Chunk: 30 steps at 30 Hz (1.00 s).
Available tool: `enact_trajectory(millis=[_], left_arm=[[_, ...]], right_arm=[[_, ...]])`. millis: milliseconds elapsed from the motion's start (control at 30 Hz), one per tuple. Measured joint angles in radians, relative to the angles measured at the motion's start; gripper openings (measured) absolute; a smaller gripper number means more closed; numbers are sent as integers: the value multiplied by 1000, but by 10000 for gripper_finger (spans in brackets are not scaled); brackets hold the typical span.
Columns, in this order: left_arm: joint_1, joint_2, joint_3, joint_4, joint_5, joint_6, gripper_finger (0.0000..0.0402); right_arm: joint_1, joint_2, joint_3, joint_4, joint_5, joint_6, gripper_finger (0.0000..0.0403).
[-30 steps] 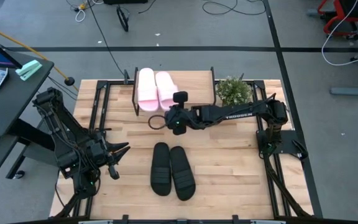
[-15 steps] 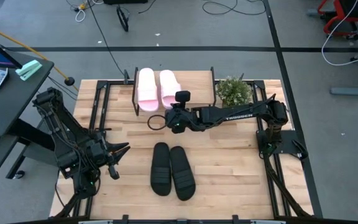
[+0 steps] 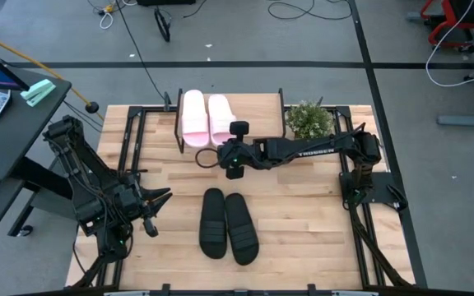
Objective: Pick and place slides into the shelf
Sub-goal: Put the pink slide on the shelf
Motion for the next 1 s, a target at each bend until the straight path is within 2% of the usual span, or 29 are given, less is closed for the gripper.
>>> enact_trajectory(millis=[133,333,500,767,1000], left_arm=[[0,0,0,0,0,0,64],[0,0,0,1,0,0,65],[0,0,0,1,-1,0,71],[0,0,0,7,-1,-1,60],[0,0,0,8,-1,-1,57]], right_arm=[[-23,0,0,-5,-64,40,46],[-34,0,0,-6,-123,51,134],[-30,0,0,-17,-156,51,181],[-29,0,0,-13,-195,51,215],[-29,0,0,32,-201,50,220]])
